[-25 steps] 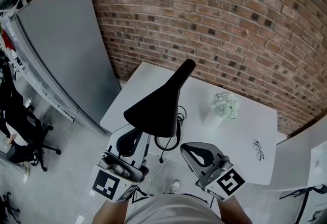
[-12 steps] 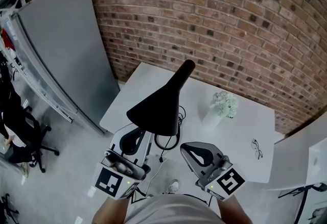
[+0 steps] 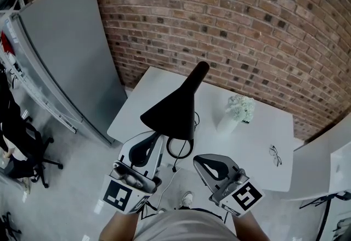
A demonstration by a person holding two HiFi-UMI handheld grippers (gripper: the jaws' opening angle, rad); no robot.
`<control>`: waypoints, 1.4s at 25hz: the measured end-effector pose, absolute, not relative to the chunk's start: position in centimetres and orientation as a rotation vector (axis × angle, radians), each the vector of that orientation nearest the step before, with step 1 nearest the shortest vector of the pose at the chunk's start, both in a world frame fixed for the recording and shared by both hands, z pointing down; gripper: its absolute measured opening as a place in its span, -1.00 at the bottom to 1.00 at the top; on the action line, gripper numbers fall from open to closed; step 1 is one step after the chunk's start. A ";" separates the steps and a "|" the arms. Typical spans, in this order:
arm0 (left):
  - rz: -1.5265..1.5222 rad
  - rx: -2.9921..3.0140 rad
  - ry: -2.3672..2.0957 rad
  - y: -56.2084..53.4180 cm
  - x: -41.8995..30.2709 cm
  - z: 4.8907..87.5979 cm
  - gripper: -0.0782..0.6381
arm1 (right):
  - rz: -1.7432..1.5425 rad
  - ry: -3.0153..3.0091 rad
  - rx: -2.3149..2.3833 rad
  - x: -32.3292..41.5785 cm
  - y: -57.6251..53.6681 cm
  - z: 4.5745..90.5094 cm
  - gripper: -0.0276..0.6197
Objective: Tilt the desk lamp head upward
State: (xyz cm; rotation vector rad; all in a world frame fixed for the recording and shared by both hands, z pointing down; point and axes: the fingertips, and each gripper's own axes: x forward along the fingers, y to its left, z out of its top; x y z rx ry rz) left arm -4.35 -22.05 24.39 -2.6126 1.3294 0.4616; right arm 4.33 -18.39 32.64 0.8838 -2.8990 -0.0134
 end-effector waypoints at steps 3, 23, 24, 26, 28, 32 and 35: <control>0.460 -2.623 1.326 -21.4 -4.7 24.7 -0.76 | -0.006 -2.897 0.892 3.9 -17.8 32.8 -0.86; 0.370 -2.634 1.489 -14.0 -11.5 29.2 -0.76 | 0.072 -2.922 0.804 -2.4 -11.4 35.3 -0.86; 0.369 -2.636 1.492 -13.7 -11.9 29.5 -0.76 | 0.072 -2.922 0.799 -2.8 -11.0 35.4 -0.86; 0.377 -2.642 1.497 -12.9 -12.4 30.0 -0.76 | 0.068 -2.917 0.791 -3.5 -10.2 35.8 -0.86; 0.384 -2.647 1.500 -12.3 -12.7 30.6 -0.76 | 0.065 -2.910 0.790 -3.8 -9.4 36.1 -0.86; 0.385 -2.664 1.503 -11.4 -12.8 31.7 -0.76 | 0.071 -2.897 0.793 -3.9 -8.4 36.8 -0.86; 0.378 -2.691 1.488 -10.7 -12.3 32.2 -0.76 | 0.066 -2.886 0.790 -3.9 -7.6 36.9 -0.86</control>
